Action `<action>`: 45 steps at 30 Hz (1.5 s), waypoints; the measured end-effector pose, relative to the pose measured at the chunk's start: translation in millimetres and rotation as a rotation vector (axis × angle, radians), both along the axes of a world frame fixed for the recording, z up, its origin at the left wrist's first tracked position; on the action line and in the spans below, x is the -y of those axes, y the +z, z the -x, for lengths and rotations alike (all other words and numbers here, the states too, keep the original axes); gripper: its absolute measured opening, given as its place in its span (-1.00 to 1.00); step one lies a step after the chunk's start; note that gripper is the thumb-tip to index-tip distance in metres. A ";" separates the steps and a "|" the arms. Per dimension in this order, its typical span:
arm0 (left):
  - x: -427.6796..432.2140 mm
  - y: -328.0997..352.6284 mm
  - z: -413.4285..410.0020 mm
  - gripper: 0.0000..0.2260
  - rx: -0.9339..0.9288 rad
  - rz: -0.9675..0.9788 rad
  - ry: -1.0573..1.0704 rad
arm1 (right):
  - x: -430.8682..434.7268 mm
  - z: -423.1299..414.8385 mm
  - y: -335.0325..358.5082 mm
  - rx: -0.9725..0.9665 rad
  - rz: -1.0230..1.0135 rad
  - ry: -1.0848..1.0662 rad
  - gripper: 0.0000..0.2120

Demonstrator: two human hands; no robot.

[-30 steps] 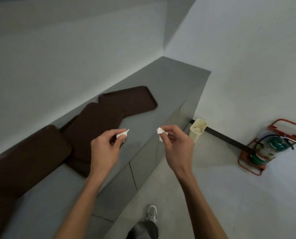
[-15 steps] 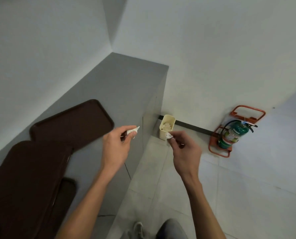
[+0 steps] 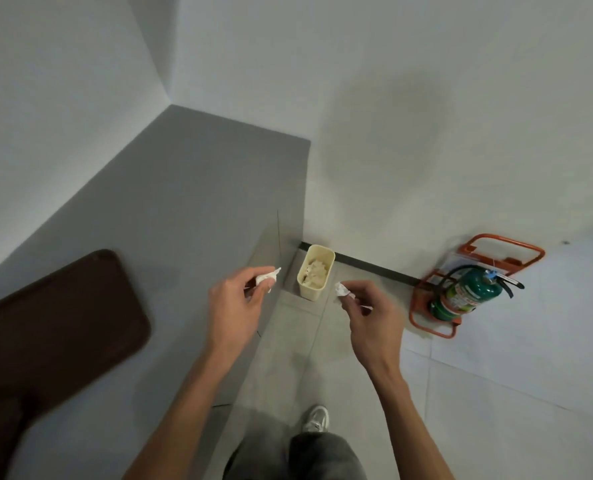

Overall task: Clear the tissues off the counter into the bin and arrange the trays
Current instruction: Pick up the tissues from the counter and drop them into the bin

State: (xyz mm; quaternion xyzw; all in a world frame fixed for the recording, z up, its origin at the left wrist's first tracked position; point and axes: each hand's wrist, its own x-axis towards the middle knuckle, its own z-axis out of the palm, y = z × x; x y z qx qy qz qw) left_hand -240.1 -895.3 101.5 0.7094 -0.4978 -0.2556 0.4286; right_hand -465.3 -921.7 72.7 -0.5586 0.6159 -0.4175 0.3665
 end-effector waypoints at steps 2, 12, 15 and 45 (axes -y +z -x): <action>33.9 -8.4 7.2 -0.84 -0.003 -0.015 0.011 | 37.4 5.5 -10.3 -0.023 -0.024 -0.001 -0.84; 199.9 -109.4 32.0 -0.86 -0.024 -0.139 -0.006 | 202.4 15.5 -116.7 -0.097 -0.156 -0.030 -0.84; 247.7 -155.6 36.2 -0.85 -0.024 -0.197 -0.047 | 245.0 15.9 -163.8 -0.131 -0.203 -0.013 -0.86; 513.1 -725.9 77.6 -0.61 0.207 -0.739 -0.228 | 505.4 -25.2 -694.1 -0.964 -0.302 0.701 -0.61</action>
